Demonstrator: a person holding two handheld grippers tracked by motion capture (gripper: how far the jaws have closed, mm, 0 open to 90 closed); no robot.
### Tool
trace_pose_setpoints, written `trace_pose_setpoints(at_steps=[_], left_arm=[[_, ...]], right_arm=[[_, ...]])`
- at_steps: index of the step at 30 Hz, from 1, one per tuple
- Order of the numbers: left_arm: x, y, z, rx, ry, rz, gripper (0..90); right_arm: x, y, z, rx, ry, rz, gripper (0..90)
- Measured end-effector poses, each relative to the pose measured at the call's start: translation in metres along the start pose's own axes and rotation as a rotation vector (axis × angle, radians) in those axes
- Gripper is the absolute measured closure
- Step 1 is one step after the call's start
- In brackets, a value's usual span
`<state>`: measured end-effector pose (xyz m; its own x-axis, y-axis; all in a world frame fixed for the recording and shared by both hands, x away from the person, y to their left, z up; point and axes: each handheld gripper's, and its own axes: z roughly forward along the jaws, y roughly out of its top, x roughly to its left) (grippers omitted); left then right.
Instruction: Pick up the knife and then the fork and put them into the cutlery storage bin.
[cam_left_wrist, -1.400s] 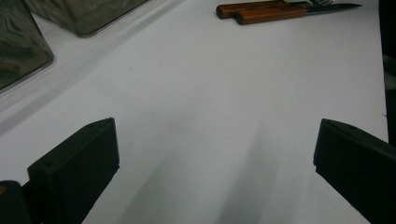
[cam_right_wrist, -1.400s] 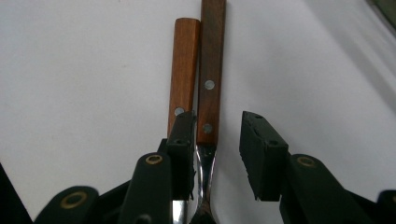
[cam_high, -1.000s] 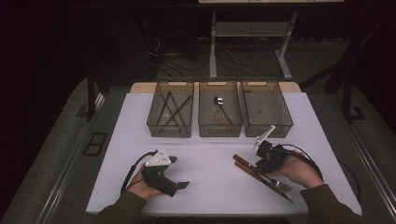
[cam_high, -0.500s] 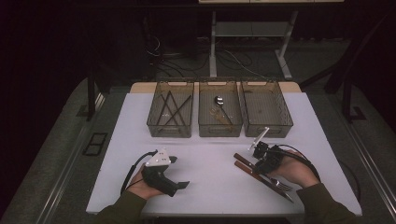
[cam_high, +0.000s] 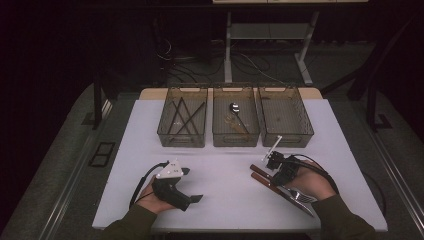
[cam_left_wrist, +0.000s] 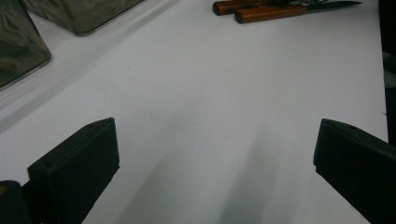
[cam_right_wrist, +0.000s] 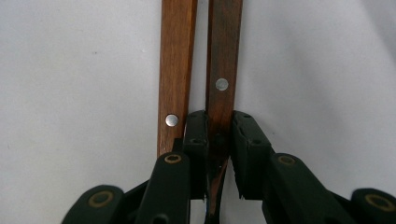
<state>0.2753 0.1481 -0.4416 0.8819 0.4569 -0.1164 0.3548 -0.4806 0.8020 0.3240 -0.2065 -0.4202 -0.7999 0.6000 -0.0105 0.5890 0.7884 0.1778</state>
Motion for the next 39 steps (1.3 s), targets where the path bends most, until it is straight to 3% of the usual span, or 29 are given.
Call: trace_pose_setpoints(at_steps=[5, 6, 15, 34, 39], left_arm=[[0.0, 0.0, 0.0, -0.001, -0.001, -0.002, 0.0], [0.0, 0.0, 0.0, -0.005, -0.001, -0.006, 0.0], [0.001, 0.0, -0.001, -0.011, -0.005, -0.006, 0.0], [0.001, 0.0, -0.002, -0.023, -0.014, -0.008, 0.0], [0.001, 0.0, -0.002, -0.023, -0.015, -0.008, 0.0]], right_arm=[[-0.001, -0.001, 0.0, -0.007, 0.007, 0.001, 77.2], [-0.001, -0.002, -0.001, -0.015, 0.024, 0.012, 77.2], [-0.009, -0.01, -0.003, -0.077, 0.031, 0.025, 77.1], [-0.032, -0.035, -0.028, -0.357, 0.049, 0.115, 77.4], [-0.037, -0.039, -0.032, -0.407, 0.059, 0.139, 77.7]])
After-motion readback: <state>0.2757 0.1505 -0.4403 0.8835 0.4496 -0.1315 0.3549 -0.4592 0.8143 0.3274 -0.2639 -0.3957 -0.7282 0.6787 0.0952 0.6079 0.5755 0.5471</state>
